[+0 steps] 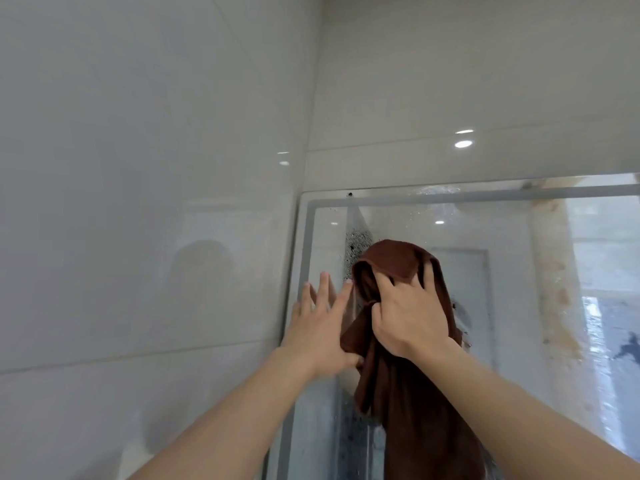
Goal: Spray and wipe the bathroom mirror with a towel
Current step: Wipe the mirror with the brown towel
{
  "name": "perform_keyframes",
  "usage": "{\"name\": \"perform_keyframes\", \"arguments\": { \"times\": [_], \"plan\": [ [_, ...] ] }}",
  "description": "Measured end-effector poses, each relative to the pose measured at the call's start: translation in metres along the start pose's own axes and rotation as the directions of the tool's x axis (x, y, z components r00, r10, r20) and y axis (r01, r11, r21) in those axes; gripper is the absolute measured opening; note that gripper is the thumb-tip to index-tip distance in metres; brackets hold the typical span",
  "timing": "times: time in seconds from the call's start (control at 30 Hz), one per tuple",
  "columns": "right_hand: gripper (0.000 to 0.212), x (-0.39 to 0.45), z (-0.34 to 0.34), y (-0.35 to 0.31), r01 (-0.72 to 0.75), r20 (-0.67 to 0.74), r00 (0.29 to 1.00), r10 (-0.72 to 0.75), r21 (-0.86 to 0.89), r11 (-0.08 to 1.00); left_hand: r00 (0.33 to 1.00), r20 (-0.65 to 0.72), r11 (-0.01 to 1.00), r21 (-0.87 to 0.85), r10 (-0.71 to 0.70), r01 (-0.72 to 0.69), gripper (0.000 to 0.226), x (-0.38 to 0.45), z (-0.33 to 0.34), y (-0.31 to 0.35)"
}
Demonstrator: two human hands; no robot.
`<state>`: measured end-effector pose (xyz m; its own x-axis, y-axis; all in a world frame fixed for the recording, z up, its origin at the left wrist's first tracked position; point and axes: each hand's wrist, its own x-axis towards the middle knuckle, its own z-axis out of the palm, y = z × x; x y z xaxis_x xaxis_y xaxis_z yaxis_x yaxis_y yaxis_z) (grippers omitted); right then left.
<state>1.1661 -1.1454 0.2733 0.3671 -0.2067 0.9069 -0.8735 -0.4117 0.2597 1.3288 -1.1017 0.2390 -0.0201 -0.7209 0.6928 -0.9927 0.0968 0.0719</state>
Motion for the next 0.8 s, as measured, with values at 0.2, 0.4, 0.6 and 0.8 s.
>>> {"name": "perform_keyframes", "arguments": {
  "times": [0.2,0.4,0.6,0.8],
  "plan": [
    [0.074,0.048,0.005,-0.024,0.149,0.069,0.987,-0.146,-0.049,0.988,0.986,-0.136,0.992,-0.075,0.094,-0.105,0.110,0.009,0.014,-0.023],
    [0.067,0.063,0.022,-0.059,0.332,0.154,0.935,-0.321,-0.051,0.942,0.939,-0.344,0.925,-0.354,0.009,-0.138,0.050,0.003,0.005,-0.052],
    [0.067,0.073,0.021,-0.053,0.411,0.194,0.899,-0.394,-0.057,0.910,0.808,-0.509,0.844,-0.536,-0.296,-0.029,0.036,0.000,0.002,-0.038],
    [0.071,0.130,0.008,-0.051,0.309,0.186,0.939,-0.288,-0.096,0.946,0.848,-0.526,0.894,-0.405,-0.058,-0.190,0.076,0.004,-0.007,-0.010]
  ]
}}
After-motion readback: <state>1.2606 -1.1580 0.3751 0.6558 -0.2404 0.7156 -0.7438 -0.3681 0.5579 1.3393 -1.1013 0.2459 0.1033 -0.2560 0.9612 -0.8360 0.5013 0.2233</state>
